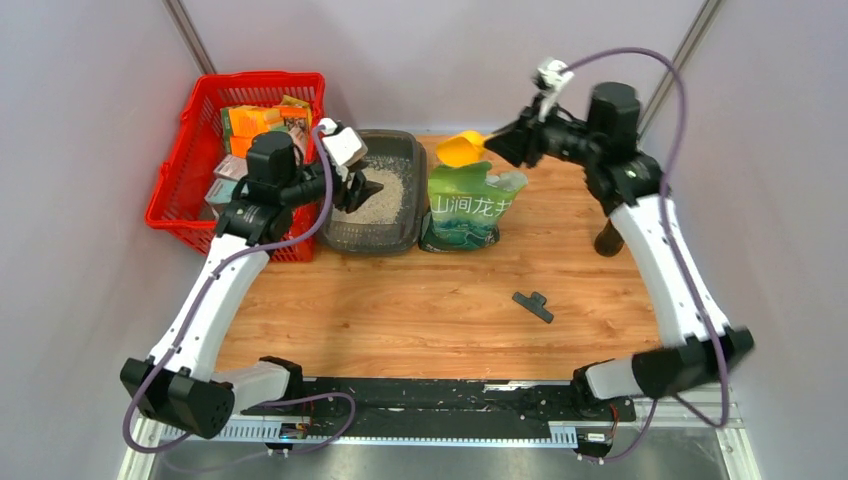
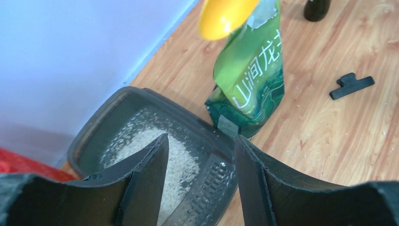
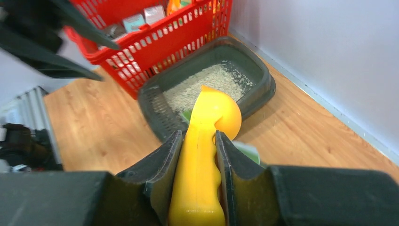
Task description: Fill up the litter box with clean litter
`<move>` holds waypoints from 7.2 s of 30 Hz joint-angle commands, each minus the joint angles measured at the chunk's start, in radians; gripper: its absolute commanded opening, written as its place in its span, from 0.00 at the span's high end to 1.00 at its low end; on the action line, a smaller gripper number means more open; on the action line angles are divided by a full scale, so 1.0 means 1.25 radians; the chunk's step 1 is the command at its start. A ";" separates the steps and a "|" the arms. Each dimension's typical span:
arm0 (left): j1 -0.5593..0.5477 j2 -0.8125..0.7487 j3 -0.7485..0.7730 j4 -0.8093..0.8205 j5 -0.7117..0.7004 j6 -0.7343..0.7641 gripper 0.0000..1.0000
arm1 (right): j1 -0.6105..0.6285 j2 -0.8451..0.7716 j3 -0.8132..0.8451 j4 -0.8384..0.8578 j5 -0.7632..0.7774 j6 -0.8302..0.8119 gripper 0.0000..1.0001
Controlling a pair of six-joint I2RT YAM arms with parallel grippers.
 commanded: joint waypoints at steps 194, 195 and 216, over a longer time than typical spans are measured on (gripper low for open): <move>-0.100 0.349 0.328 0.084 0.033 -0.108 0.60 | -0.123 -0.127 -0.522 0.110 -0.238 -0.324 0.98; -0.100 0.380 0.350 0.093 0.028 -0.114 0.61 | -0.123 -0.124 -0.519 0.113 -0.238 -0.318 0.98; -0.218 0.752 0.456 0.316 0.274 -0.326 0.84 | -0.126 -0.053 -0.423 0.053 -0.214 -0.330 0.93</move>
